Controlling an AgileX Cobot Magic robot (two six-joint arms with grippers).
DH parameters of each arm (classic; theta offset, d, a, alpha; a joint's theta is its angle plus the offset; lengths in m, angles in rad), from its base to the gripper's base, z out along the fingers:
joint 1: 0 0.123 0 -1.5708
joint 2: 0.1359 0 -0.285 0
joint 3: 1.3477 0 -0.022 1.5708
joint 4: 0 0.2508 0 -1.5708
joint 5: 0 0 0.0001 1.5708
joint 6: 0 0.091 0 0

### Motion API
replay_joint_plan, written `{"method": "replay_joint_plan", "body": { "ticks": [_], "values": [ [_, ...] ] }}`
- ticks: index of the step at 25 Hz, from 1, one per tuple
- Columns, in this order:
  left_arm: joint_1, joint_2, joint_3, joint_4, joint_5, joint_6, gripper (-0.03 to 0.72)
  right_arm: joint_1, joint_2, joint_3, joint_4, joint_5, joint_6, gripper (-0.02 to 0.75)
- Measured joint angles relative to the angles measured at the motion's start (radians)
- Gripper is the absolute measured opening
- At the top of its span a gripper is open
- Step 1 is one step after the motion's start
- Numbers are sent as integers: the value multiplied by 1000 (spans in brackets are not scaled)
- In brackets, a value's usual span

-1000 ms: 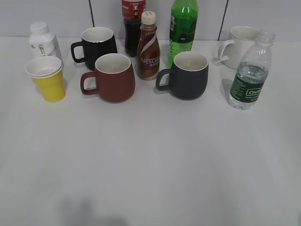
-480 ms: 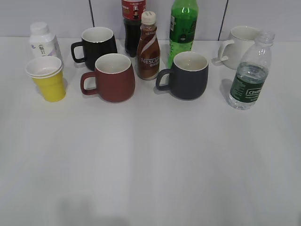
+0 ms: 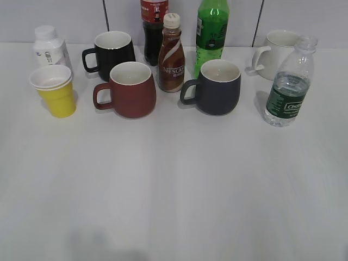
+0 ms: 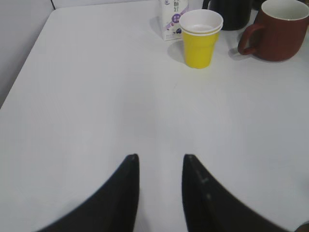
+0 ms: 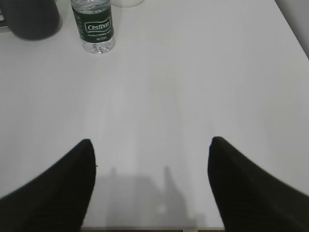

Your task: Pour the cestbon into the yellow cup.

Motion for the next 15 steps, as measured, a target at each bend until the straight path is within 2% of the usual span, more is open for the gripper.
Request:
{"method": "replay_joint_plan", "body": {
  "ticks": [12,15],
  "values": [
    [0,0,0,0,0,0,237,0,0,0,0,0,0,541],
    [-21,0,0,0,0,0,237,0,0,0,0,0,0,541]
  ]
}}
